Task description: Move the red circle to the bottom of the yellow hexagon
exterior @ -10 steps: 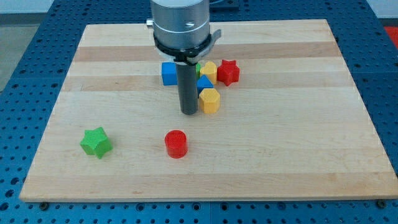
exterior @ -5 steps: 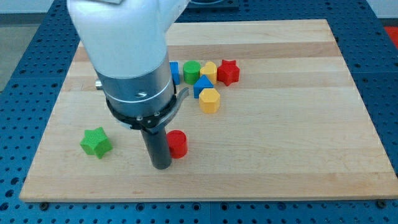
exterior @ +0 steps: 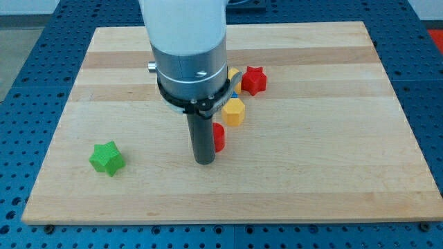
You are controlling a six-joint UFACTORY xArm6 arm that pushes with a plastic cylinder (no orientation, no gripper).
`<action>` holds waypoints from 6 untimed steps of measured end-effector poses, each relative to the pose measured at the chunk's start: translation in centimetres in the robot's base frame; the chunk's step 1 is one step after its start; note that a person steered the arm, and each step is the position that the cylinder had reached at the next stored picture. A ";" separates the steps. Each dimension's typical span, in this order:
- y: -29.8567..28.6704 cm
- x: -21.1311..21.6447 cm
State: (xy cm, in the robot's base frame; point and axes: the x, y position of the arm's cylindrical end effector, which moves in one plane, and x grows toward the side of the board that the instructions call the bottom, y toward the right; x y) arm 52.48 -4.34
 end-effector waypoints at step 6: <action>1.5 -2.4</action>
